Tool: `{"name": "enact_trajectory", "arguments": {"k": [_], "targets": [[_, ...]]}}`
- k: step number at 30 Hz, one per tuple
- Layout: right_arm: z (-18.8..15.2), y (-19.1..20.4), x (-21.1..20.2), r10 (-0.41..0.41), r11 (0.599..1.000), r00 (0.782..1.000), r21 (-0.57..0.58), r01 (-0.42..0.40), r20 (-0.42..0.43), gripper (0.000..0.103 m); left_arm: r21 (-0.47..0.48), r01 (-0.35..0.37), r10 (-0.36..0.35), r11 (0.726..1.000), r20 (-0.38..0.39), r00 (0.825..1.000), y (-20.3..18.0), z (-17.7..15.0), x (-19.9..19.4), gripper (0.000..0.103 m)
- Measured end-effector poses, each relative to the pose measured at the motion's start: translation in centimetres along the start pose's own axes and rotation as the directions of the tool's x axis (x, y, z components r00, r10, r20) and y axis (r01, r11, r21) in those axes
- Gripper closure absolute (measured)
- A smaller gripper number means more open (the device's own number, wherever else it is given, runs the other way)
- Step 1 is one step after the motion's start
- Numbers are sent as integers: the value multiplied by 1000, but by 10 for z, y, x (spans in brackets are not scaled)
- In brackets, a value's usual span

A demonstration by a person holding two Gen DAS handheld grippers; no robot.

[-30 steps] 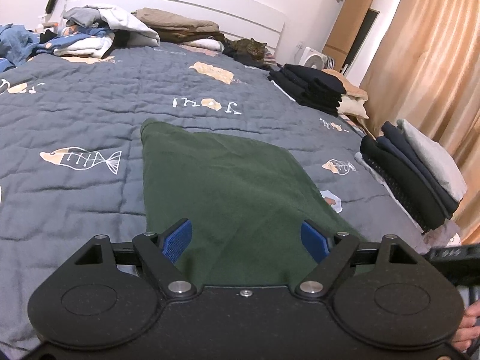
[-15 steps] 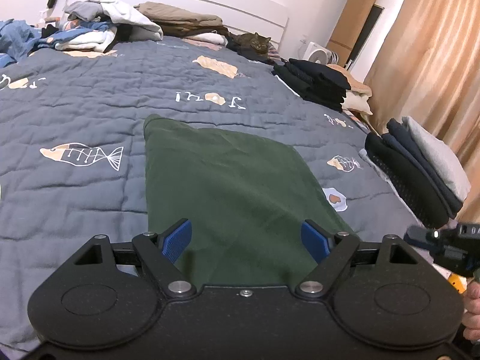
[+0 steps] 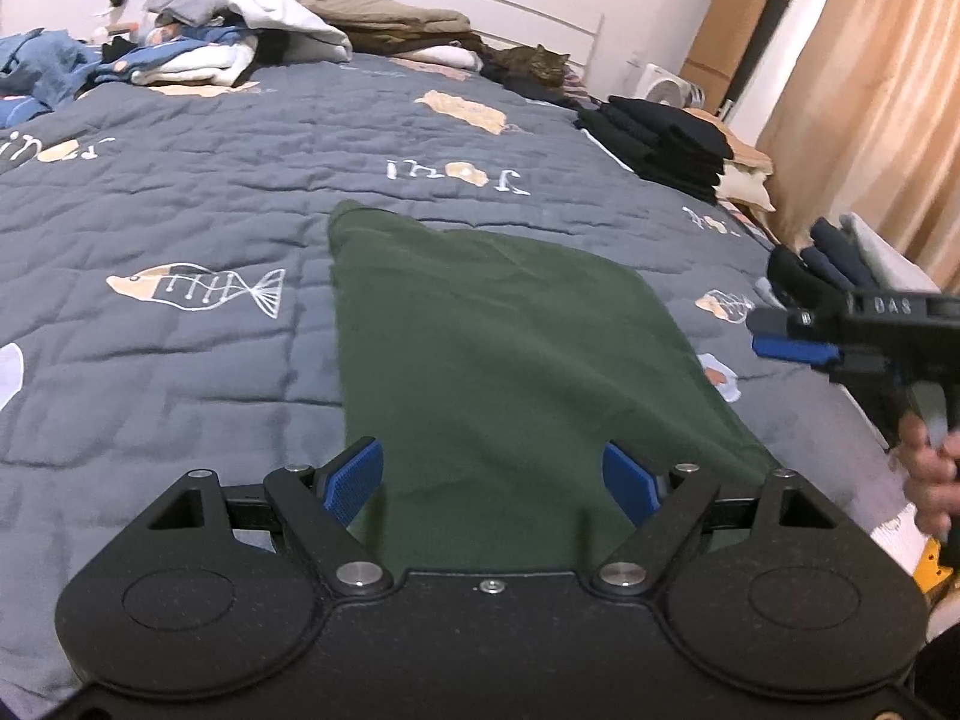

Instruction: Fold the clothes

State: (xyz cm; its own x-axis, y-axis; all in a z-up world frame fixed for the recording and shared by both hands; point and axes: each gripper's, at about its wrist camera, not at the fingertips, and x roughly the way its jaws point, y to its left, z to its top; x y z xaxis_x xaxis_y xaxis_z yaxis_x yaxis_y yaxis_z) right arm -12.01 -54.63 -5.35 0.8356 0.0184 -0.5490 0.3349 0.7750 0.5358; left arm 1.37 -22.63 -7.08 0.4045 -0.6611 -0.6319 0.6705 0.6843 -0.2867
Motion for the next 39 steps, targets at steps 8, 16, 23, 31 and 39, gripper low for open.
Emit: {"name": "enact_trajectory", "arguments": {"k": [8, 16, 23, 31, 39], "targets": [[36, -7, 55, 3, 997, 1000, -72, -5, -21, 62, -43, -25, 26, 999, 9, 1000, 16, 14, 11, 23], [43, -10, 105, 9, 997, 995, -76, -17, -102, 62, -13, -40, 40, 999, -16, 999, 19, 17, 25, 23], [40, -13, 112, 29, 999, 995, -27, -31, -95, 77, -26, -42, 41, 999, -22, 999, 25, 20, 25, 23], [49, -22, 108, 42, 996, 999, 80, -42, 2, 94, -22, -27, 27, 999, -15, 1000, 25, 22, 20, 23], [54, -23, 108, 31, 996, 998, 85, -25, -63, 87, -45, -19, 20, 999, 8, 1000, 34, 29, 18, 23]]}}
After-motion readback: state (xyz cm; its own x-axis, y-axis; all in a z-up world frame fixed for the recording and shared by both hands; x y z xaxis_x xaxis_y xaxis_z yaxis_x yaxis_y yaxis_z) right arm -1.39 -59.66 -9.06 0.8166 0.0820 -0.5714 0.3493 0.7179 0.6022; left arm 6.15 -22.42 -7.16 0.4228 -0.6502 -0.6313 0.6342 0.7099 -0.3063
